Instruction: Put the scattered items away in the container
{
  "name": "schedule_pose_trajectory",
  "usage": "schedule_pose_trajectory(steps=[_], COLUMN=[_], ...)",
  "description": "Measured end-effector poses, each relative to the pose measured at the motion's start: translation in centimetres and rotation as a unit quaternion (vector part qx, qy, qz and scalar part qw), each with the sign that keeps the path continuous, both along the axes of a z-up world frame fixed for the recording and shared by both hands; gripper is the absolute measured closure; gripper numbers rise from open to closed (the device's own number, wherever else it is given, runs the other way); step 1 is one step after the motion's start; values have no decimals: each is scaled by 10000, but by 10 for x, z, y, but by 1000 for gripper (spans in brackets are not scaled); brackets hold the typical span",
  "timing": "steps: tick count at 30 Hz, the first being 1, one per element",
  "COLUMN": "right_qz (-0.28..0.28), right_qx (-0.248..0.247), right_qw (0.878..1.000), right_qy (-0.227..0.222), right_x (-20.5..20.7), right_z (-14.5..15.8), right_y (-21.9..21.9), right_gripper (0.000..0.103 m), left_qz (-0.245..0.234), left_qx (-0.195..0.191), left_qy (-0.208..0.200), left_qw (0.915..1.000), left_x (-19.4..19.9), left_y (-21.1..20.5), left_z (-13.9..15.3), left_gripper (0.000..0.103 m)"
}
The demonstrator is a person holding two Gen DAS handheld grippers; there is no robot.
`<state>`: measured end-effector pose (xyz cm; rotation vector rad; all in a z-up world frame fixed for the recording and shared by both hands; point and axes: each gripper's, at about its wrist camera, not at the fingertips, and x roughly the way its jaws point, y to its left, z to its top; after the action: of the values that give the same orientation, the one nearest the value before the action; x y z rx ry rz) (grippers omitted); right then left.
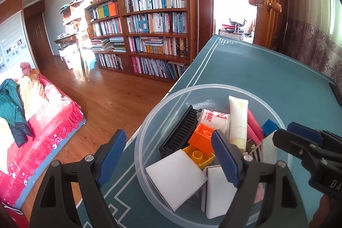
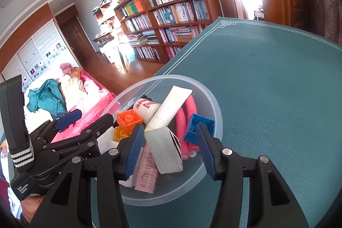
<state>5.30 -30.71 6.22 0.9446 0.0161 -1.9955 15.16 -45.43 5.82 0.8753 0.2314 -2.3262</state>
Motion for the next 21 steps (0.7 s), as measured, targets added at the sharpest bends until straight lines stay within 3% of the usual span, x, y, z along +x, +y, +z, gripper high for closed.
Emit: schedule_pose_trajectory(steps=[11,17,18,21], right_qz=[-67,-55,-58,-45], right_qx=[-137,-59,-18,68], right_qw=[9999,9993,9989,9959], right_qy=[49,362,470,905], right_x=[0,8,11,23], right_z=[8,16,18,25], right_y=[10,13,13,12], right_gripper=[46,45,44,28], left_qz=[131,287,315,418], left_qx=[-236,-374,-400,-460], left_qy=[-87,-64,-55,55], left_qw=[9996,9989,9987,9981], left_x=[4,10,10,15], left_y=[10,13,14,17], left_z=[7,13,14,19], left_gripper=[18,17,15,3])
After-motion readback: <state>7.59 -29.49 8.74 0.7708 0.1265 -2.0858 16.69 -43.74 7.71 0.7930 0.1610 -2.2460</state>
